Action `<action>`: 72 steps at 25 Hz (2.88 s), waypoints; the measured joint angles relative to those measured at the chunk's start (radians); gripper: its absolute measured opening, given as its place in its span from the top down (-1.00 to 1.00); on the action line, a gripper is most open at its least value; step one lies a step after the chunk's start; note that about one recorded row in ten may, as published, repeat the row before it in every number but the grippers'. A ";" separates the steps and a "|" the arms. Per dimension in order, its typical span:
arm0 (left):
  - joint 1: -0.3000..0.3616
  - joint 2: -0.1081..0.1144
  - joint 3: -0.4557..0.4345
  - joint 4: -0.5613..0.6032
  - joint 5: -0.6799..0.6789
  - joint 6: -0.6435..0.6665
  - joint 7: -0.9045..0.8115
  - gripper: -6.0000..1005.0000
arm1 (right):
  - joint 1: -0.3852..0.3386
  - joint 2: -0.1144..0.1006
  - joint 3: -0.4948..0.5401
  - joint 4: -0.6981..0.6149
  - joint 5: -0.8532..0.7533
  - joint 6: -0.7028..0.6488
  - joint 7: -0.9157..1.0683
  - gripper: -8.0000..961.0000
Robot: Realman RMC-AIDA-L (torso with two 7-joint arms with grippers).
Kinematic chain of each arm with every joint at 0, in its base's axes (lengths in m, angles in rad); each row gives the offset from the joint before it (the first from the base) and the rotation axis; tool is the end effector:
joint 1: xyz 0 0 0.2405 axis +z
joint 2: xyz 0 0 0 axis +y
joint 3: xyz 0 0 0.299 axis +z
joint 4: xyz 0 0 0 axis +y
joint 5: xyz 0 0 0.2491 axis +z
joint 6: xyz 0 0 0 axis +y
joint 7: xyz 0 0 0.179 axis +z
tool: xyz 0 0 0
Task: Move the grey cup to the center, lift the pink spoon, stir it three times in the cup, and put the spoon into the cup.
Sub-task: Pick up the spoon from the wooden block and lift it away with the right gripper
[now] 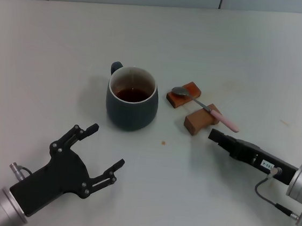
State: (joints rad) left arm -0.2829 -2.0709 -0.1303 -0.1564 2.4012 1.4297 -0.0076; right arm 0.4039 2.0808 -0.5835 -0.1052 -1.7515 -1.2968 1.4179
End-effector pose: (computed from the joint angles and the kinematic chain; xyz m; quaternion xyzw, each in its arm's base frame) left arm -0.3524 0.2492 -0.1590 -0.8891 -0.0331 -0.2889 0.3535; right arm 0.3826 0.3176 -0.1327 -0.7473 0.5400 0.3480 0.1696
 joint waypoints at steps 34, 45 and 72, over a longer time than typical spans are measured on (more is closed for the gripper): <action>-0.002 0.000 0.003 -0.002 0.001 0.000 0.000 -0.69 | -0.119 0.003 0.206 -0.023 0.034 -0.159 -0.200 0.28; -0.002 0.000 0.003 -0.002 0.001 0.000 0.000 -0.69 | -0.075 0.002 0.192 0.006 0.000 -0.092 -0.199 -0.39; 0.004 0.000 0.003 -0.002 0.001 0.004 0.000 -0.69 | -0.023 0.000 0.179 0.042 -0.011 0.008 -0.176 0.00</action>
State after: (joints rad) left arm -0.2792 -2.0709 -0.1273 -0.1579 2.4023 1.4335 -0.0077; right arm 0.3808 2.0804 -0.4049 -0.0635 -1.7623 -1.2885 1.2419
